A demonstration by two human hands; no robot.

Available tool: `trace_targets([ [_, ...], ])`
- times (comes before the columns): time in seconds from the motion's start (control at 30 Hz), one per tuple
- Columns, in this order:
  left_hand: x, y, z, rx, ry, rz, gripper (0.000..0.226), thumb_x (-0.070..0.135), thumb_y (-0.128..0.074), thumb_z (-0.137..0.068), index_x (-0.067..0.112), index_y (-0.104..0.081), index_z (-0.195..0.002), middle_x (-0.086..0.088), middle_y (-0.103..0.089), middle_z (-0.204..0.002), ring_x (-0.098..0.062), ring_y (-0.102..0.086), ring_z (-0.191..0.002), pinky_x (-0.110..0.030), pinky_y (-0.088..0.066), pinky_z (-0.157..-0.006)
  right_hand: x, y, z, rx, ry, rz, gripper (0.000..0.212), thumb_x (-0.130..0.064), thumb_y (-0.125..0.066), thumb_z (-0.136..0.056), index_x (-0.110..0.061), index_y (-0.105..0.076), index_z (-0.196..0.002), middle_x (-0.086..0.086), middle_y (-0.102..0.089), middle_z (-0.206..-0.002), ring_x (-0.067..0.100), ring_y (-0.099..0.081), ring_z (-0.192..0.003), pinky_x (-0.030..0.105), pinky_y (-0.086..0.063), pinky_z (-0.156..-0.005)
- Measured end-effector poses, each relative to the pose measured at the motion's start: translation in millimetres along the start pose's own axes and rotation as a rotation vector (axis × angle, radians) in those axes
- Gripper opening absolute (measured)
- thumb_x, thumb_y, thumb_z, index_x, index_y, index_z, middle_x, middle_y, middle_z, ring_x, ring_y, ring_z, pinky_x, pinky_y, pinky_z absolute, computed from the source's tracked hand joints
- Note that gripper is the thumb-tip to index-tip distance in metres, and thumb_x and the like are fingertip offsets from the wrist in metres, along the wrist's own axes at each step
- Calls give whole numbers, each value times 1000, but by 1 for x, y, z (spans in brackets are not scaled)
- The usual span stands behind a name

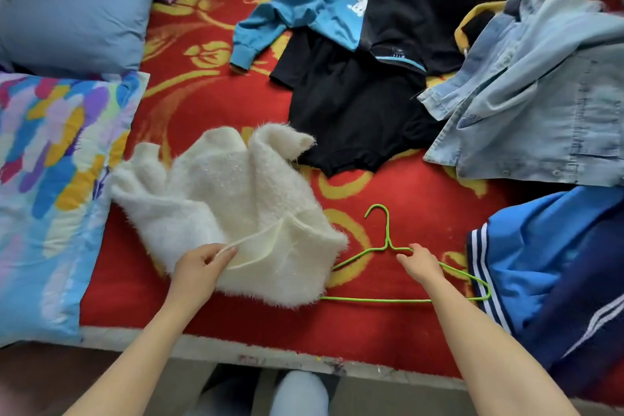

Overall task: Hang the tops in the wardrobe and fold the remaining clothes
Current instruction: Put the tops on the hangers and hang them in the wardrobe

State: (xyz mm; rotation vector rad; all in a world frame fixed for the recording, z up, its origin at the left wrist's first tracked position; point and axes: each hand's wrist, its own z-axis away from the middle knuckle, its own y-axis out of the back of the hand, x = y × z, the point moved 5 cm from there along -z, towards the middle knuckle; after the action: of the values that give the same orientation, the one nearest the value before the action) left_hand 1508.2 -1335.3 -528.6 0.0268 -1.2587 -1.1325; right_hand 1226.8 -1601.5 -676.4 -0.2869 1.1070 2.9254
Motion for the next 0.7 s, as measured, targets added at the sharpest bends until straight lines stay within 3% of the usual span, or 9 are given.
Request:
trace_targets([
  [0.1,-8,-4,3,17,32,25,15,18,-61,-89,27,-69,-80,10,-69,-87,-4,-60,-83,-17,-43,-71,-7,-10,-26,-42,62,120,61,-40,-50,-93,-12,-33,-144,10,-41,-145,29,-37,-134,40,-32,-105],
  [0.3,-7,-4,-3,43,77,17,21,18,-62,-88,35,-67,-77,28,-68,-74,11,-60,-77,-4,-43,-66,-22,-30,-40,30,129,409,55,-55,-41,-93,-12,-52,-124,13,-53,-128,32,-45,-121,41,-34,-100],
  [0.5,-2,2,-4,55,63,46,22,13,-63,-87,32,-68,-77,33,-66,-73,13,-60,-75,-2,-42,-68,-24,-12,-28,-10,101,172,46,-41,-39,-98,-3,-61,-111,18,-61,-118,37,-54,-112,40,-45,-89],
  [0.63,4,13,3,71,27,68,21,11,-63,-87,27,-69,-77,31,-66,-69,11,-60,-74,-2,-41,-67,-68,70,16,341,298,289,44,-36,-31,-101,-5,-61,-101,19,-68,-98,37,-63,-94,35,-43,-70],
  [0.7,6,20,4,84,9,90,13,10,-62,-88,16,-72,-83,24,-67,-71,11,-60,-73,-2,-41,-67,-96,117,52,705,537,303,44,-29,-35,-99,-1,-62,-77,19,-65,-63,36,-64,-57,29,-37,-54],
])
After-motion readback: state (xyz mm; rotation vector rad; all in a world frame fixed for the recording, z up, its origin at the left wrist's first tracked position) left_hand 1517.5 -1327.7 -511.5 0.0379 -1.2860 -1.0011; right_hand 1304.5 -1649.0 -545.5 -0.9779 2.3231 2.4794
